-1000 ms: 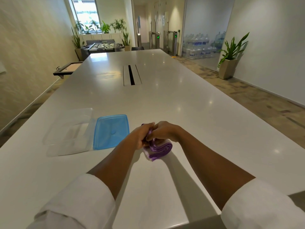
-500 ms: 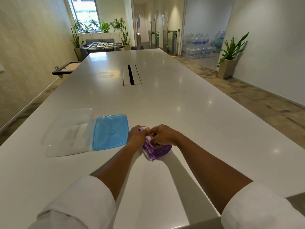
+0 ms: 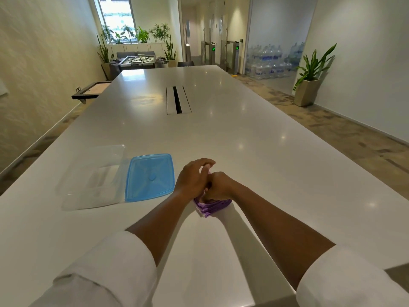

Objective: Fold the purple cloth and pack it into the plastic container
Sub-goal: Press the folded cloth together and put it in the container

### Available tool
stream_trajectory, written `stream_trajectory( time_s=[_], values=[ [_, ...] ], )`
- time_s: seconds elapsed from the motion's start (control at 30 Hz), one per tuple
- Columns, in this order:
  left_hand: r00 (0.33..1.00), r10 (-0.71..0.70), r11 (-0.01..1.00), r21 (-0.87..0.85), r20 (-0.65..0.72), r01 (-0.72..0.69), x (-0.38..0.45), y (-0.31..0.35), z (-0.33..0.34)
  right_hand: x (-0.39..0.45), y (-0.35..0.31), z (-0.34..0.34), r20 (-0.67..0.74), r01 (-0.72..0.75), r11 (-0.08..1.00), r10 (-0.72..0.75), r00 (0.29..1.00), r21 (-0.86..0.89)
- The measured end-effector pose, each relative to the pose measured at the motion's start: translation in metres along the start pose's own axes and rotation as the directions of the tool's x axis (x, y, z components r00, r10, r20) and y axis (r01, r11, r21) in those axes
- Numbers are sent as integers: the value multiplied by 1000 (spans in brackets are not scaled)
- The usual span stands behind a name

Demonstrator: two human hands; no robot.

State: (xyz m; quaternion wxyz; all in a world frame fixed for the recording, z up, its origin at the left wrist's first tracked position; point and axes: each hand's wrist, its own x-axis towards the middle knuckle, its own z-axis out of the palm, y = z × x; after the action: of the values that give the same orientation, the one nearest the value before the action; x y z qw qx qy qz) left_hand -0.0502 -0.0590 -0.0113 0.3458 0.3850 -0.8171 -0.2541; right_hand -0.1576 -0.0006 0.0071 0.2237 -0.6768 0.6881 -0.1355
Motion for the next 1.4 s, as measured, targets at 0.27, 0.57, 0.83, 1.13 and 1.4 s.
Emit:
stream_trajectory(
  time_s=[0.27,0.57,0.83,1.13,1.4],
  values=[
    [973,102,994,11,205,-106,-9,-7,14,5,16,0,-38,-169,974,165,986,-153],
    [940,-21,932,348,341,-105,-18,-19,32,4,33,10,61,-158,974,170,984,-161],
    [933,-35,925,366,357,-106,-24,-21,35,2,38,18,27,-133,968,142,989,-213],
    [968,-152,983,136,200,126,-16,-23,34,-6,35,6,22,-272,943,273,962,191],
    [911,-407,913,-25,-65,406,16,-22,3,-4,26,-23,-140,-170,779,314,939,603]
  ],
)
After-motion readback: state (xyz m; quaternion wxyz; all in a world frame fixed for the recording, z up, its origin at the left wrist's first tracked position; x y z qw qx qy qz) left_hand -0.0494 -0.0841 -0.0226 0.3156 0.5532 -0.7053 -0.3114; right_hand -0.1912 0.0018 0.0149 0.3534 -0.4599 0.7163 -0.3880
